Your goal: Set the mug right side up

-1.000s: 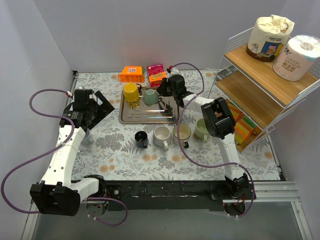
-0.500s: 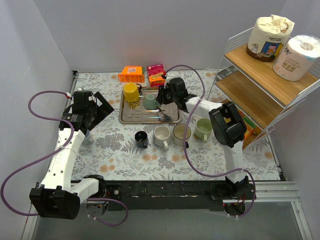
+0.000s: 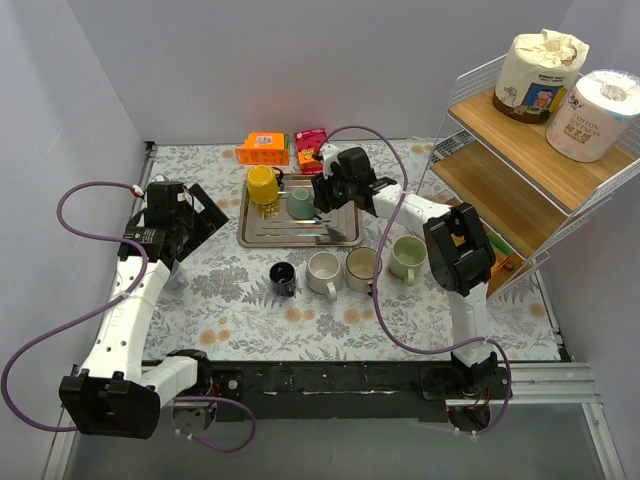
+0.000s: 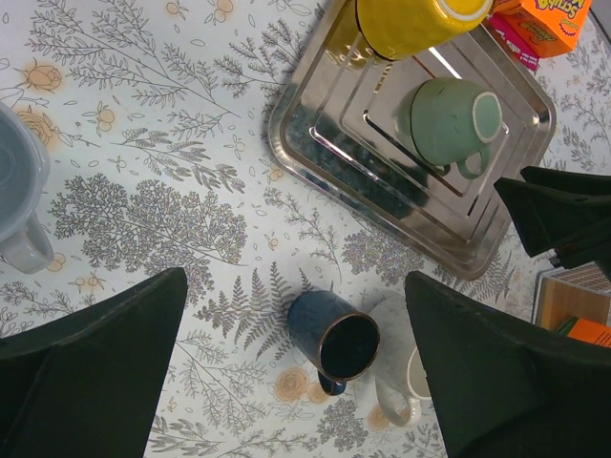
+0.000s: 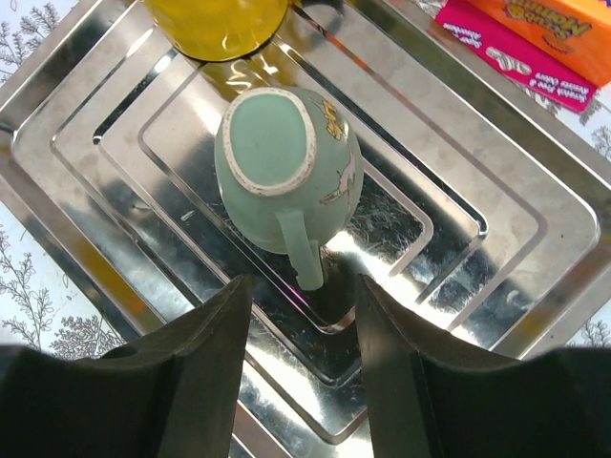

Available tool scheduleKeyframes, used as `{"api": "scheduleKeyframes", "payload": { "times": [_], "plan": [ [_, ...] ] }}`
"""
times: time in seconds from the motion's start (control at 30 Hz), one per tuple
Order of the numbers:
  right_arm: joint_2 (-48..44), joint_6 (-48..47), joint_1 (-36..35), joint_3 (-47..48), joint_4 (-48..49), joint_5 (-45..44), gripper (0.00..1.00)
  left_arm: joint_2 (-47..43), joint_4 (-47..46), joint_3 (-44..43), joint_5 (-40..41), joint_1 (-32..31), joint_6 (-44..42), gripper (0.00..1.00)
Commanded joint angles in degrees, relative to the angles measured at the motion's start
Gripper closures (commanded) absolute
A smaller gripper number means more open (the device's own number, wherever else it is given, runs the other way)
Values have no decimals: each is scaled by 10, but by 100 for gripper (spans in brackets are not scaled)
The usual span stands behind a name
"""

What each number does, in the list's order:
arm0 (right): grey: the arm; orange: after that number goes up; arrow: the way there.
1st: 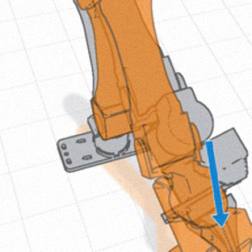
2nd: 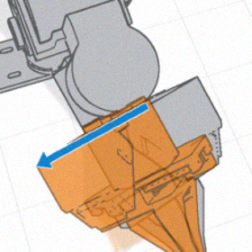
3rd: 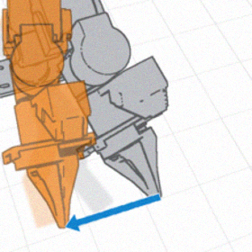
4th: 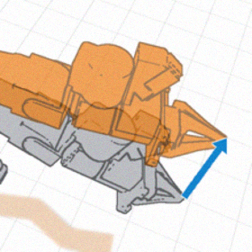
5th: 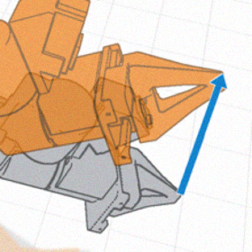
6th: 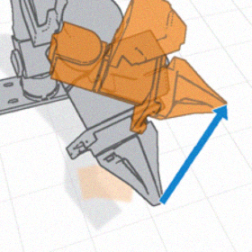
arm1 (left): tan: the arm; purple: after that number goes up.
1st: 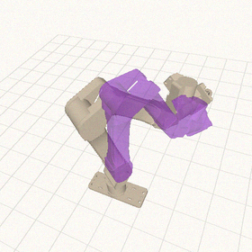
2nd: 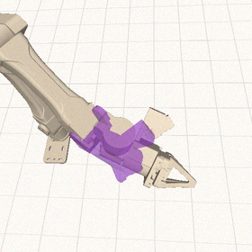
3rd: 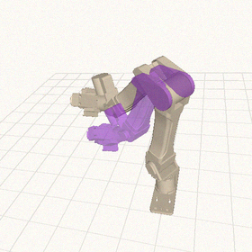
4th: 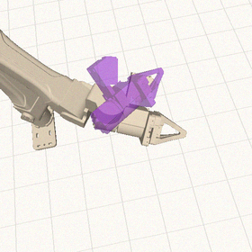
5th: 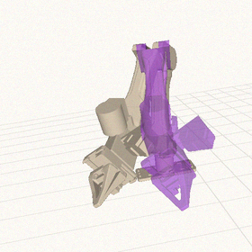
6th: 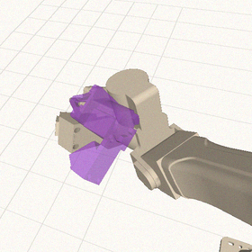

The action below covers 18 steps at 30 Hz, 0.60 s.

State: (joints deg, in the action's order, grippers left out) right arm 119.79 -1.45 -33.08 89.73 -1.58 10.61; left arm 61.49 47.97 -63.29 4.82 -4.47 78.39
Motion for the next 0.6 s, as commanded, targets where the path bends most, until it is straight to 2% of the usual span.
{"api": "scheduleKeyframes", "payload": {
  "times": [0.0,0.23,0.57],
  "plan": [
    [19,-51,-1,41,-18,32,45,-16,-3,4,-7,-3,-5,2],
    [54,-53,-8,64,-28,37,45,-17,-2,9,-7,-3,-5,2],
    [62,-48,-14,62,23,9,50,-16,-4,10,-10,-3,-5,2]
  ]
}}
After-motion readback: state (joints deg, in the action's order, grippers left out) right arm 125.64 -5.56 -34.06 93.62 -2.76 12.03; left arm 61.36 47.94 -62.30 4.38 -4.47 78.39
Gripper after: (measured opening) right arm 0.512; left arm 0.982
